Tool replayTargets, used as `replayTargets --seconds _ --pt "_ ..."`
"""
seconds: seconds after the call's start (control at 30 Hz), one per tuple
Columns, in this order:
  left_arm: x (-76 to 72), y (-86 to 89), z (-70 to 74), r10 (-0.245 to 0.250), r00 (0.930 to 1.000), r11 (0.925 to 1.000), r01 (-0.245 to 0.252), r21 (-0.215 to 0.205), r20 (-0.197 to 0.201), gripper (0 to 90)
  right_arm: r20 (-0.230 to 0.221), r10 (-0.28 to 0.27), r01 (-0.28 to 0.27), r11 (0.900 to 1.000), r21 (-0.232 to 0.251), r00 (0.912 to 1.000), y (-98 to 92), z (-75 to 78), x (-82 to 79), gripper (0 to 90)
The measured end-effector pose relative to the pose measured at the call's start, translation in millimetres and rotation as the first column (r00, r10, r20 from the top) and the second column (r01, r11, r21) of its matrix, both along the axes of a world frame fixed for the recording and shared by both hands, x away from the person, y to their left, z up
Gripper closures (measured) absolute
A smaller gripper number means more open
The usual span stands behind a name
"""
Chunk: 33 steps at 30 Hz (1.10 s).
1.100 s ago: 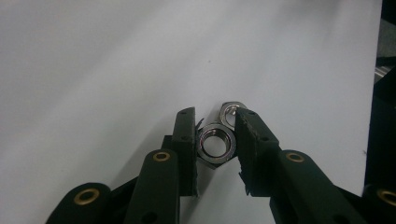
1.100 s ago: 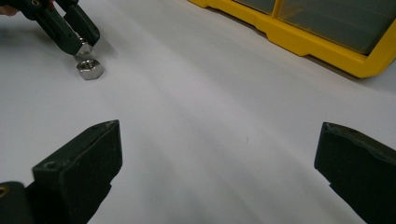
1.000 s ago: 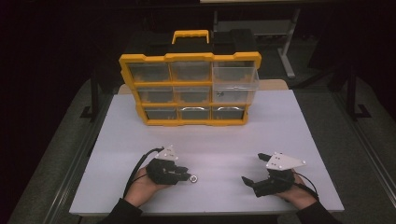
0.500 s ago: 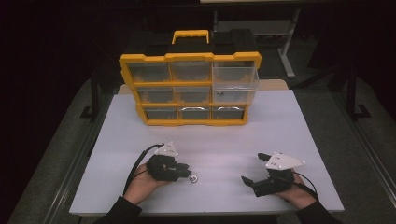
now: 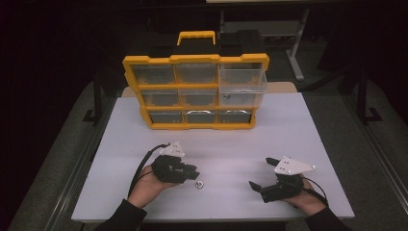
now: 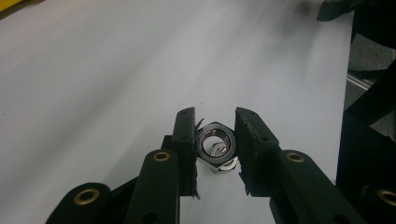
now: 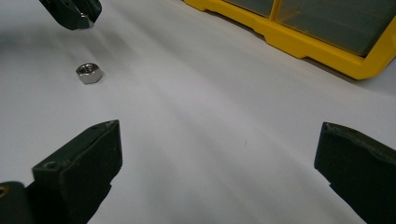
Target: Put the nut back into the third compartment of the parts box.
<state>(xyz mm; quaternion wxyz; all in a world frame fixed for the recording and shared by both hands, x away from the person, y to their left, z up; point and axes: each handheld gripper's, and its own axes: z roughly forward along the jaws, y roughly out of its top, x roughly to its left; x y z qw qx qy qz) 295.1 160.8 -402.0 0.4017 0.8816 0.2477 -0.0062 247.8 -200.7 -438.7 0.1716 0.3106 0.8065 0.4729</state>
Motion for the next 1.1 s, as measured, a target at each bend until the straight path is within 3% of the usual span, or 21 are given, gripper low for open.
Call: replayTargets --seconds 0.6,0.87,0.93,1.1 --pt "12.3 -5.1 26.5 -0.026 0.9996 0.9986 0.027 -0.045 0.015 69.9 0.001 0.001 -0.001 1.000 0.001 1.0000 -0.1 0.2 -0.2 0.5" --pt "17.2 -8.3 37.8 -0.040 0.9991 0.9981 0.041 -0.046 0.014 69.9 0.002 0.002 -0.002 1.000 0.003 1.0000 -0.3 0.4 -0.2 0.5" --pt "18.9 -9.2 39.8 -0.045 0.9989 0.9967 0.045 -0.067 0.010 69.9 0.003 0.002 -0.002 1.000 0.003 1.0000 -0.3 0.5 -0.3 0.5" --pt "22.3 -12.6 46.6 -0.055 0.9983 0.9957 0.056 -0.074 0.021 69.9 0.004 0.000 0.000 1.000 0.004 1.0000 -0.3 0.6 -0.4 0.5"
